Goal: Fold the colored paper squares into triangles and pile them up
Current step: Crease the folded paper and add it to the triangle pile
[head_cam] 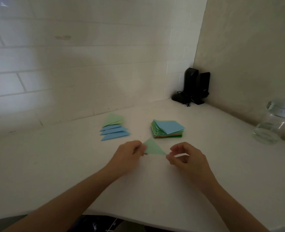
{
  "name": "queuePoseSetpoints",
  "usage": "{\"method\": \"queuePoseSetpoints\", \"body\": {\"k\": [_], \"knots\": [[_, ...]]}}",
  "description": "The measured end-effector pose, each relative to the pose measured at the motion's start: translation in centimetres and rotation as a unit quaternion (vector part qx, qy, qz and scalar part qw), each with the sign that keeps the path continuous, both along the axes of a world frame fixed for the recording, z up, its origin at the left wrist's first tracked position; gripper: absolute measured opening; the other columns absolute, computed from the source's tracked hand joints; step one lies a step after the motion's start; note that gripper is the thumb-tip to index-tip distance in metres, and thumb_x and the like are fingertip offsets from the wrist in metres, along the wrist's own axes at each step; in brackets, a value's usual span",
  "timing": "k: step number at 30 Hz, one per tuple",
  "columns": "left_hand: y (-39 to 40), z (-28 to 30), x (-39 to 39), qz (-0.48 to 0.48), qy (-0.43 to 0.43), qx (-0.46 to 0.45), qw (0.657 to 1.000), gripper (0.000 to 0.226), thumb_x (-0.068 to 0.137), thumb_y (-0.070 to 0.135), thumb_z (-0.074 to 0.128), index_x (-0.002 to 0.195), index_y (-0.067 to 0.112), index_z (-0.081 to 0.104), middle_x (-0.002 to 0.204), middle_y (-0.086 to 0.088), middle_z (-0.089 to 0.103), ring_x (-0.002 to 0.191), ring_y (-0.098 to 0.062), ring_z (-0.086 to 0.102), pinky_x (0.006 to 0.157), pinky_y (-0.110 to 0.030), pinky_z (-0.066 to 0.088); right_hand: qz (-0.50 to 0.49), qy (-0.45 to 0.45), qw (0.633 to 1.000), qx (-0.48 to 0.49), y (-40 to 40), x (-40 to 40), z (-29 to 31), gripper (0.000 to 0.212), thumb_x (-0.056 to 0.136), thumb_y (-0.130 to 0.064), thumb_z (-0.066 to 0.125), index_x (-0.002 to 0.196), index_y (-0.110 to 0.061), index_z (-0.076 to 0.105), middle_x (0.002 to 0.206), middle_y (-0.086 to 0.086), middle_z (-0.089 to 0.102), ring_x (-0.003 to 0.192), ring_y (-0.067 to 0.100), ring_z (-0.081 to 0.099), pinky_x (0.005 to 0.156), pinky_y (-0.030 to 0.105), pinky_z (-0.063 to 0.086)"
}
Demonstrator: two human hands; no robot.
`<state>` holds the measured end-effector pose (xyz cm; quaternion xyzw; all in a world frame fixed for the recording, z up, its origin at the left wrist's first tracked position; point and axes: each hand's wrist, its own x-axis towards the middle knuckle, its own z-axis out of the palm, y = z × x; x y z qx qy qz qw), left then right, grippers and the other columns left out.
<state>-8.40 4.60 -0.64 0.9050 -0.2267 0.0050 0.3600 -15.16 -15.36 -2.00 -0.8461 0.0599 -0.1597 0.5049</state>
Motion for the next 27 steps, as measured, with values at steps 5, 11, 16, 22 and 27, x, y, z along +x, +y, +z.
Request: {"method": "queuePoseSetpoints", "body": {"k": [5, 11, 16, 22, 27], "knots": [[6.2, 0.0, 5.9, 0.193, -0.028, 0.029, 0.980, 0.035, 0.096, 0.036, 0.048, 0.074, 0.012, 0.060, 0.079, -0.005, 0.062, 0.084, -0.026, 0.057, 0.069, -0.029, 0.037, -0.044, 0.011, 0.997, -0.070, -0.7, 1.2, -0.1, 0.007, 0.082, -0.029, 0.070, 0.085, -0.029, 0.064, 0.082, -0.016, 0.066, 0.065, -0.003, 0.060, 0.057, 0.003, 0.041], [8.1, -1.0, 8.8, 0.281, 0.025, 0.203, 0.938, 0.039, 0.092, 0.052, 0.043, 0.101, 0.021, 0.064, 0.112, -0.012, 0.051, 0.113, -0.034, 0.040, 0.092, -0.040, 0.035, -0.085, -0.079, 0.983, -0.144, -2.2, 4.6, 0.3, 0.013, 0.079, -0.017, 0.072, 0.091, -0.016, 0.069, 0.087, -0.005, 0.066, 0.069, 0.004, 0.060, 0.063, 0.005, 0.041], [8.5, -1.9, 9.0, 0.325, -0.018, 0.182, 0.928, 0.049, 0.083, 0.057, 0.057, 0.105, 0.014, 0.055, 0.116, -0.014, 0.047, 0.111, -0.034, 0.041, 0.091, -0.041, 0.035, -0.094, -0.101, 0.967, -0.215, -1.5, 7.8, 0.4, 0.023, 0.080, -0.027, 0.072, 0.100, -0.017, 0.070, 0.097, -0.001, 0.061, 0.079, 0.010, 0.059, 0.073, 0.018, 0.046], [8.1, -1.4, 8.5, 0.312, -0.062, 0.089, 0.944, 0.039, 0.086, 0.047, 0.060, 0.103, 0.015, 0.050, 0.111, -0.012, 0.047, 0.108, -0.032, 0.042, 0.088, -0.041, 0.034, -0.100, -0.063, 0.965, -0.234, -0.5, 9.9, -0.7, 0.019, 0.082, -0.032, 0.070, 0.097, -0.021, 0.073, 0.101, -0.002, 0.056, 0.089, 0.011, 0.054, 0.070, 0.021, 0.037], [5.9, -0.7, 6.7, 0.224, -0.143, 0.017, 0.964, 0.021, 0.084, 0.031, 0.065, 0.093, 0.017, 0.053, 0.091, 0.001, 0.043, 0.092, -0.025, 0.042, 0.077, -0.032, 0.031, -0.155, -0.137, 0.952, -0.225, -1.3, 8.7, -0.3, 0.010, 0.084, -0.026, 0.067, 0.084, -0.017, 0.072, 0.090, -0.004, 0.057, 0.076, 0.016, 0.059, 0.060, 0.027, 0.045]]}}
